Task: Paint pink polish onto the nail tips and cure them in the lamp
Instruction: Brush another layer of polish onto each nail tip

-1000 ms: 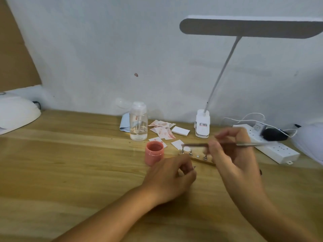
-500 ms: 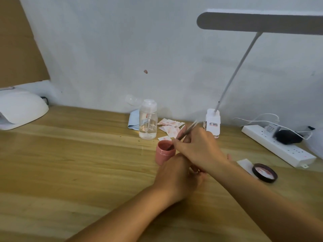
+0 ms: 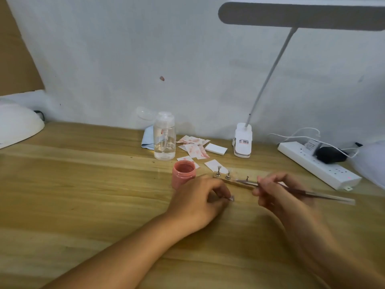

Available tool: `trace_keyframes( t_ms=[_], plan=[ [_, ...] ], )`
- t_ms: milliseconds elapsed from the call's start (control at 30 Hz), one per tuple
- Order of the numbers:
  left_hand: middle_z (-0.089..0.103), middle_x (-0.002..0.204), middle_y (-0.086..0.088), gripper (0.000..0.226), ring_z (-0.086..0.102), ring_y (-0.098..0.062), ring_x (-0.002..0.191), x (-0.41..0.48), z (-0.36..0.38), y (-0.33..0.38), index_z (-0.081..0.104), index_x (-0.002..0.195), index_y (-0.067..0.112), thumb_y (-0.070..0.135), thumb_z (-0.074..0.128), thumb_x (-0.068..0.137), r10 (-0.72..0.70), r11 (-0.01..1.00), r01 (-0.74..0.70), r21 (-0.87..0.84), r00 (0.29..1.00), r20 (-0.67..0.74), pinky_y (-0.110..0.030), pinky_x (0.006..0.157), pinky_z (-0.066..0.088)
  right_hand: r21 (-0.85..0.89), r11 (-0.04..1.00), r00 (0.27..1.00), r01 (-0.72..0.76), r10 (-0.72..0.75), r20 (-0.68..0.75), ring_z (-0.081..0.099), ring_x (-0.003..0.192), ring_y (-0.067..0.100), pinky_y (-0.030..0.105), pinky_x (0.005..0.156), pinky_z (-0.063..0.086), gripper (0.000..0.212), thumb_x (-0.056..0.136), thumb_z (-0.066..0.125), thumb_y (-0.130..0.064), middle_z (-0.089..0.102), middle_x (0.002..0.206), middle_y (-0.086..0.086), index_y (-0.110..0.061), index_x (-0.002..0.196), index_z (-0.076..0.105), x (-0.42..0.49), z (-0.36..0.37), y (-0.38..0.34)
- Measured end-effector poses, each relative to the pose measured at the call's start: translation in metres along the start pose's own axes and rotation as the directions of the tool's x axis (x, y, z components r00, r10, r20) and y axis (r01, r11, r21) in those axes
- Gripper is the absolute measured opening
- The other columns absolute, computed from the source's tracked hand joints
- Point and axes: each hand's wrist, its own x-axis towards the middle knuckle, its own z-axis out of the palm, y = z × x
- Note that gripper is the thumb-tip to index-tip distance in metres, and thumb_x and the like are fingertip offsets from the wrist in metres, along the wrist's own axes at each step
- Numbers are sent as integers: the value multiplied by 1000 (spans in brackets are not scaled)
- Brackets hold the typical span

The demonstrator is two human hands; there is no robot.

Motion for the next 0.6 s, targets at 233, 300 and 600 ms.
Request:
trace_keyframes(
  t_ms=[233, 300, 600],
  plan=[
    [66, 84, 22, 15, 56, 2, 69, 0, 2, -4, 64, 80, 38, 27, 73, 84, 27, 998, -28, -51, 999, -18, -23, 66, 47, -34, 999, 999, 37, -36, 26, 63, 63, 18, 21, 65, 53, 10, 87, 61, -1, 70, 73, 18, 7, 83, 55, -4, -4, 10],
    [66, 83, 24, 13, 56, 3, 67, 0, 2, -6, 65, 82, 37, 27, 74, 84, 28, 997, -29, -73, 999, -19, -21, 64, 46, -55, 997, 998, 54, -52, 41, 62, 63, 16, 18, 65, 52, 11, 88, 61, -1, 71, 73, 17, 7, 83, 54, -6, -3, 10],
    [64, 86, 32, 16, 55, 3, 63, 0, 1, -8, 65, 80, 40, 29, 76, 83, 28, 997, -29, -73, 1000, -13, -19, 60, 44, -61, 996, 996, 62, -57, 75, 61, 60, 12, 15, 61, 51, 10, 88, 61, 3, 71, 70, 15, 7, 83, 53, -7, 1, 9]
  ],
)
